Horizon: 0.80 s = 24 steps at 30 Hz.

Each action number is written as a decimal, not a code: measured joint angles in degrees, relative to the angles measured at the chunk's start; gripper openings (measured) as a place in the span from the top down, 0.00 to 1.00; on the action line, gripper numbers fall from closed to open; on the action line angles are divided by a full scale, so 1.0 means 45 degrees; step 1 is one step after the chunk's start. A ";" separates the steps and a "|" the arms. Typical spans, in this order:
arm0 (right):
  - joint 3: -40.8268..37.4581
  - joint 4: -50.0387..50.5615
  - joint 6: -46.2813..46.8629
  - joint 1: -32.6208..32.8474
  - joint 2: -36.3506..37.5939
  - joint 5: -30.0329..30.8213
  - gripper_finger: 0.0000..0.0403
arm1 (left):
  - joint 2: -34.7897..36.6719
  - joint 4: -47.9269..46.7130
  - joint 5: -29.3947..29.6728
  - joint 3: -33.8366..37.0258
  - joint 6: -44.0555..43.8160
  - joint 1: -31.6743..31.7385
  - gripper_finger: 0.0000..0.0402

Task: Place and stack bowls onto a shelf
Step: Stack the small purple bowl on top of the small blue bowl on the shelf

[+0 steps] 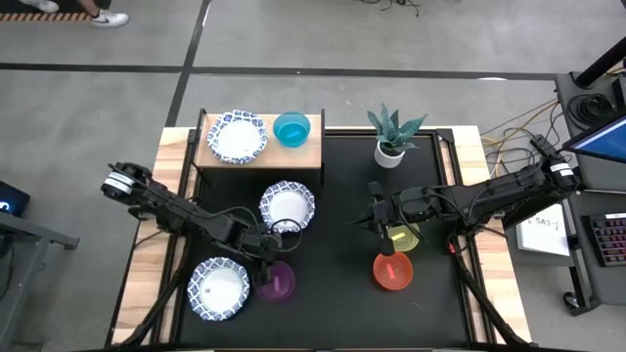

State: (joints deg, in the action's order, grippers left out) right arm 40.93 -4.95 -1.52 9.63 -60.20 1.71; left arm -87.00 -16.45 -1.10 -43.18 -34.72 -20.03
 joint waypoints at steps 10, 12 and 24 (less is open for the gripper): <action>-0.0005 0.0002 0.0005 0.0000 0.0000 0.0001 0.98 | 0.0572 -0.0824 -0.0108 -0.0665 0.0761 0.0142 1.00; -0.0005 0.0003 0.0006 -0.0001 0.0000 0.0003 0.98 | 0.0967 -0.2015 -0.0107 -0.1173 0.1280 0.0373 1.00; -0.0005 0.0004 0.0005 -0.0010 0.0005 0.0391 0.98 | 0.3332 -0.4393 0.0302 -0.5496 0.6996 0.4030 1.00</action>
State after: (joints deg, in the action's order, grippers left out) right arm 40.91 -4.93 -1.50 9.58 -60.18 3.47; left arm -72.01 -36.22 0.26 -67.91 -3.23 -1.90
